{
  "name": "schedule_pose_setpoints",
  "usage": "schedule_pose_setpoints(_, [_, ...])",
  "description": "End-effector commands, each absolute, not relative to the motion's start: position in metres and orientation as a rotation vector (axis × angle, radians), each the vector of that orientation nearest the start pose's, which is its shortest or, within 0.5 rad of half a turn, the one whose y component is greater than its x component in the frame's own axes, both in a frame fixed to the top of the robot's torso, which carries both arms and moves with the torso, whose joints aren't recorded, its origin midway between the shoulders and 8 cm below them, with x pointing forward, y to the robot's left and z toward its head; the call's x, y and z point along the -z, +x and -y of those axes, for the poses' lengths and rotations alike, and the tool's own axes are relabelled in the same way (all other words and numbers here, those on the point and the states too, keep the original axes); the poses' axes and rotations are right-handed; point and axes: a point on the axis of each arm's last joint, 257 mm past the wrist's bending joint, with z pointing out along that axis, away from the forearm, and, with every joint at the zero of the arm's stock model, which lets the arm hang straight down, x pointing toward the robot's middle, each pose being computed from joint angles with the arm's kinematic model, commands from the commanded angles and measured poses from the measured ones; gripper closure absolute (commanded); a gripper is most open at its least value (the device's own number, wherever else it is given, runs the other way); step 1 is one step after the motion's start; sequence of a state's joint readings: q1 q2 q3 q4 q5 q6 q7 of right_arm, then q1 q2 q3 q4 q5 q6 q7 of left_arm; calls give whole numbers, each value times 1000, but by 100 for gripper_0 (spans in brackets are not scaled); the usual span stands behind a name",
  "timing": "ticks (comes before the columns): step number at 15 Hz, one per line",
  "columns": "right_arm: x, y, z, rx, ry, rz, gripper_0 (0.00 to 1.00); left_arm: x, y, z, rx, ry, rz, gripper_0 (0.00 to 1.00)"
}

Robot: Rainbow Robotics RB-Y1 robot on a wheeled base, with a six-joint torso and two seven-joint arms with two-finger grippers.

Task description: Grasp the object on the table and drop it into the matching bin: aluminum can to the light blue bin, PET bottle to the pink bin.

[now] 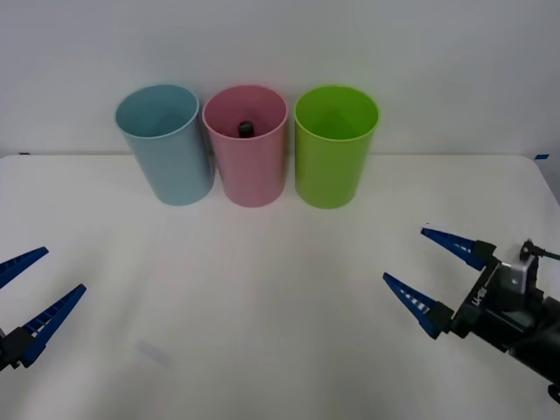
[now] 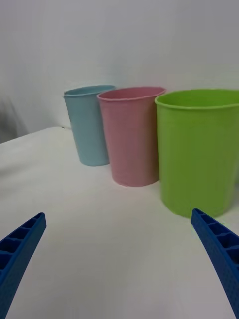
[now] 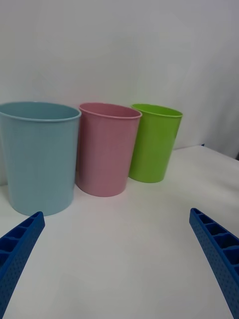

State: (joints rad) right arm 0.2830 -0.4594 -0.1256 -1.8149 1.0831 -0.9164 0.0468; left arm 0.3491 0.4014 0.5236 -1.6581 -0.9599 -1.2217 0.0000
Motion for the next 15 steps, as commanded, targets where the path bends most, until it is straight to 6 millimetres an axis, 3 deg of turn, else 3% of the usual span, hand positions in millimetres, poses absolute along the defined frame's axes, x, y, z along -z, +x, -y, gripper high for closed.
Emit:
schedule_pose_setpoints(1, [205, 358, 215, -598, -665, -1490, 0, 169, 342, -330, 567, 465, -1441, 0])
schedule_pose_setpoints(6, [221, 334, 245, -550, -616, -1537, 0, 169, 342, -330, 567, 465, -1441, 0])
schedule_pose_setpoints(11, [234, 320, 253, -538, -585, -1575, 0, 169, 342, -330, 567, 465, -1441, 0])
schedule_pose_setpoints(15, [234, 320, 253, -538, -585, -1575, 0, 169, 342, -330, 567, 465, -1441, 0])
